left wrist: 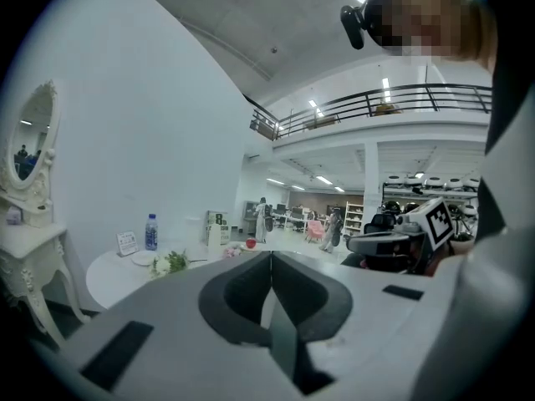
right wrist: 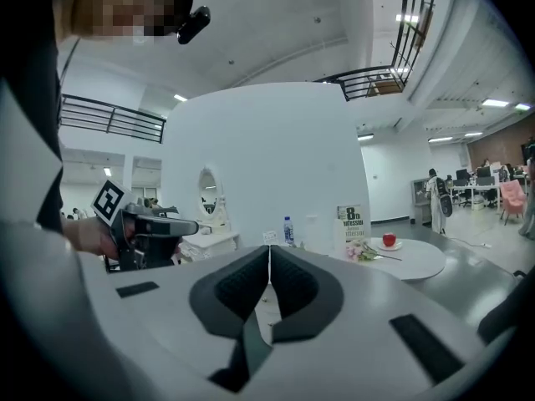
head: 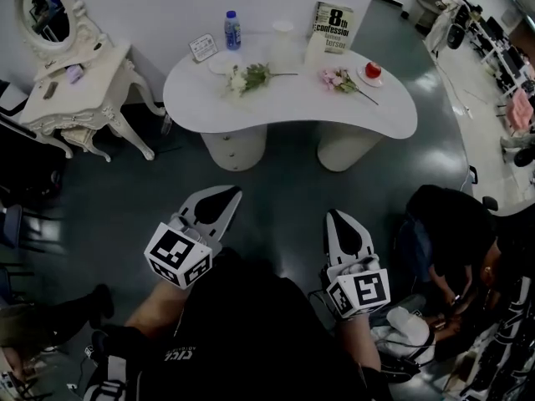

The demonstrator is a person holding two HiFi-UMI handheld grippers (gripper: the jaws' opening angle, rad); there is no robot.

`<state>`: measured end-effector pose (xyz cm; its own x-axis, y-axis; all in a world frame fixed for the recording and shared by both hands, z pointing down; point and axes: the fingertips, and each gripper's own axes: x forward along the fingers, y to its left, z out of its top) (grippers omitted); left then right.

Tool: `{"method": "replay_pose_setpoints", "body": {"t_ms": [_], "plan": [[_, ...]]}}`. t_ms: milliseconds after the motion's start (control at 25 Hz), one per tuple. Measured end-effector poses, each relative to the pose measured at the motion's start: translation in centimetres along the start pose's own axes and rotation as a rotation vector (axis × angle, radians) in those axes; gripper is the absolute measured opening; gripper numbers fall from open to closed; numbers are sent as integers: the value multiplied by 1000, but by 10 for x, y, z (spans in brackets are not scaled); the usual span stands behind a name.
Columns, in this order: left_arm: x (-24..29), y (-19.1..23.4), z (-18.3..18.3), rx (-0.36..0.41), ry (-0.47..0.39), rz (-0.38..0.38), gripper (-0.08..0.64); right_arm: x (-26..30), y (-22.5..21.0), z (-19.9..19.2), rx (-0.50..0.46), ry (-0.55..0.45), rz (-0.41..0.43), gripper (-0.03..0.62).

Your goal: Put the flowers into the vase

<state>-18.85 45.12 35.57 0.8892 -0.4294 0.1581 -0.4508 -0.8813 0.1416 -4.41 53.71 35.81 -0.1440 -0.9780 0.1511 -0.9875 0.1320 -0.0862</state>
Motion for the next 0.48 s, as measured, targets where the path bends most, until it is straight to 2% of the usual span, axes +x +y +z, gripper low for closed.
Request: {"method": "replay_pose_setpoints", "body": {"t_ms": [240,480], "plan": [[38,-8,7,-11,4,-31,12,2,-34,0,37,7,-16,26],[78,6,15,-13,-22,-66,12,18,-64,1,38,14,-54,26]]}}
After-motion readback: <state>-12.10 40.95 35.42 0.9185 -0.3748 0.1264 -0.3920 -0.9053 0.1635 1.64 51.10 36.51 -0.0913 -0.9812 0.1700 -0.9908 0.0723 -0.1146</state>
